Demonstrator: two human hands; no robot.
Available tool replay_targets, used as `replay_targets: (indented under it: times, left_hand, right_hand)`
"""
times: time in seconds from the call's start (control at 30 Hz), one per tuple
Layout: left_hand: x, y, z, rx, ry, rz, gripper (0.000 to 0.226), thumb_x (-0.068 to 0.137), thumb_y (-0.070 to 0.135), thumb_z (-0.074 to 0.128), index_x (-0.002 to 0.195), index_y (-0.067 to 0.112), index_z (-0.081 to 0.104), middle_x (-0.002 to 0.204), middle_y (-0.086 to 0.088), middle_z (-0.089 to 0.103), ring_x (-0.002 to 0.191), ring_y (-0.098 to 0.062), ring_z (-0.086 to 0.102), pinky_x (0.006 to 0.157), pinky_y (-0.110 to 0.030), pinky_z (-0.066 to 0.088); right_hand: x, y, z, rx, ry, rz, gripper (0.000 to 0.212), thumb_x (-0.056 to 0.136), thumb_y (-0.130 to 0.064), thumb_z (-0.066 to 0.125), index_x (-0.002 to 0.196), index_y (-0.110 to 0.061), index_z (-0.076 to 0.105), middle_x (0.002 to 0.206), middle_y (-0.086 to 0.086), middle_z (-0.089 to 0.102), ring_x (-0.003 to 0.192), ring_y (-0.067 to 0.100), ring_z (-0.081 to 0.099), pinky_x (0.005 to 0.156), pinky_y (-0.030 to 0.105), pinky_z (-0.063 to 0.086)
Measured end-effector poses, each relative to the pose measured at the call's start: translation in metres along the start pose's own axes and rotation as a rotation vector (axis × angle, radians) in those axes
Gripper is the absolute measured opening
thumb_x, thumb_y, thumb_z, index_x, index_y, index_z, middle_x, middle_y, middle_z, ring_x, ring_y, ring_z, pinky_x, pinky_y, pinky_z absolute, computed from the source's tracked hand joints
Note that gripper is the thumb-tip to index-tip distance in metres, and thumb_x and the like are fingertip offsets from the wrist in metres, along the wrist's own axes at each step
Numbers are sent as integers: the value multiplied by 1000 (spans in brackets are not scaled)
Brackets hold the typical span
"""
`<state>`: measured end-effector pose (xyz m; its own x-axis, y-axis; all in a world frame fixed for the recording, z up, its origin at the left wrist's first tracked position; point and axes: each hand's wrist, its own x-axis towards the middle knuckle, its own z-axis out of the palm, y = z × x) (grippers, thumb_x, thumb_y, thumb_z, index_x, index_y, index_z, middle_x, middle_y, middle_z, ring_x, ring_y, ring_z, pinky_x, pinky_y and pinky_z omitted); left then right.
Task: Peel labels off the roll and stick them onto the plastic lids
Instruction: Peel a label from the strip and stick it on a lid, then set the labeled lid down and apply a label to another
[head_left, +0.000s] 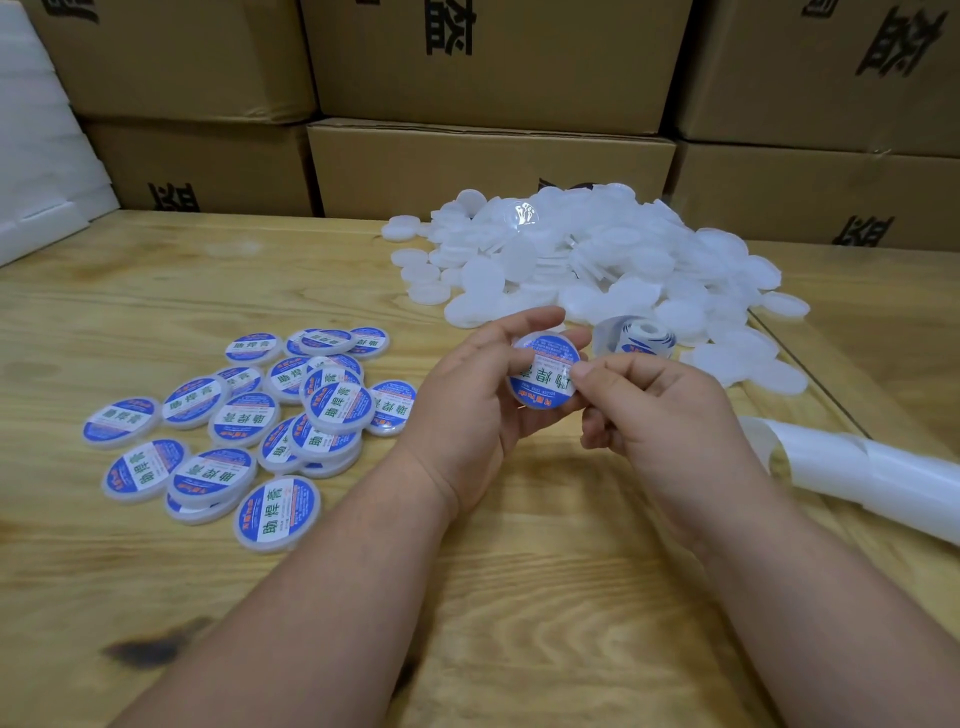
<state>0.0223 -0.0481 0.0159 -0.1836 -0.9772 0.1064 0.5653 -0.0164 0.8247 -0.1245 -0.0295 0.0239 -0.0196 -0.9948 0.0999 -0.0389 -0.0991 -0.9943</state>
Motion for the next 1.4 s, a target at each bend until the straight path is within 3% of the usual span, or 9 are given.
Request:
replay_targets:
  times: [0.2, 0.3, 0.5, 0.7, 0.83, 1.03, 1.2, 1.3, 1.4]
  left_hand:
    - [0, -1, 1, 40, 3, 6, 41, 96, -4, 35, 114, 11, 68, 120, -18, 72, 108, -31, 71, 82, -40, 60]
    - [0, -1, 0, 57, 12, 8, 42, 96, -5, 35, 113, 13, 69, 120, -16, 73, 112, -32, 70, 86, -43, 60]
    - [0, -1, 2, 111, 33, 5, 46, 78, -1, 43, 108, 18, 73, 119, -12, 74, 114, -31, 70, 97, -51, 56]
    - [0, -3, 1, 227, 108, 65, 48, 84, -13, 41, 112, 17, 64, 111, -5, 77, 102, -24, 75, 82, -35, 62]
    - [0, -1, -5, 280, 222, 142, 39, 84, -5, 51, 113, 19, 61, 106, -1, 78, 107, -17, 73, 79, -30, 62]
    - [1, 7, -15, 343, 309, 170, 35, 85, 10, 80, 112, 21, 61, 96, 1, 78, 89, -19, 77, 68, -26, 60]
    - [3, 24, -22, 530, 431, 210, 8, 100, 23, 63, 108, 21, 64, 89, 5, 78, 77, -16, 77, 54, -26, 58]
    - [1, 36, -35, 718, 490, 253, 16, 106, 33, 49, 104, 27, 64, 87, 12, 77, 76, -10, 75, 51, -25, 54]
    - [-4, 47, -50, 1003, 551, 297, 26, 107, 39, 40, 97, 38, 63, 82, 30, 70, 72, 7, 64, 54, -17, 44]
  right_hand:
    - [1, 4, -2, -28, 26, 8, 30, 74, -48, 73, 85, -21, 80, 80, 17, 74, 61, 15, 63, 86, 56, 57]
    - [2, 5, -2, -40, 42, 5, 27, 75, -47, 73, 84, -22, 80, 78, 14, 75, 62, 14, 65, 88, 58, 57]
    - [0, 4, -1, -73, 66, -15, 22, 77, -46, 73, 82, -26, 81, 77, 10, 76, 62, 12, 66, 85, 51, 59]
    - [-3, 1, 0, -34, 19, -11, 21, 86, -44, 75, 91, -25, 82, 86, 13, 78, 64, 12, 65, 80, 45, 62]
    - [-4, -3, -1, 51, 43, 11, 20, 98, -29, 65, 91, -14, 77, 87, 6, 80, 63, 17, 72, 63, 27, 60]
    - [-2, -11, -12, 55, 167, -103, 22, 100, -20, 62, 85, -11, 75, 81, 9, 79, 60, 18, 69, 60, 23, 58]
    - [0, -11, -22, 55, 259, -147, 24, 98, -22, 63, 79, -14, 74, 77, 9, 77, 57, 17, 64, 59, 22, 55]
    - [3, -7, -26, -28, 306, -173, 24, 94, -29, 62, 77, -15, 73, 75, 3, 77, 57, 14, 62, 60, 22, 54]
    - [3, -4, -28, -125, 353, -254, 23, 91, -30, 62, 73, -19, 72, 68, -5, 74, 53, 8, 60, 55, 14, 49]
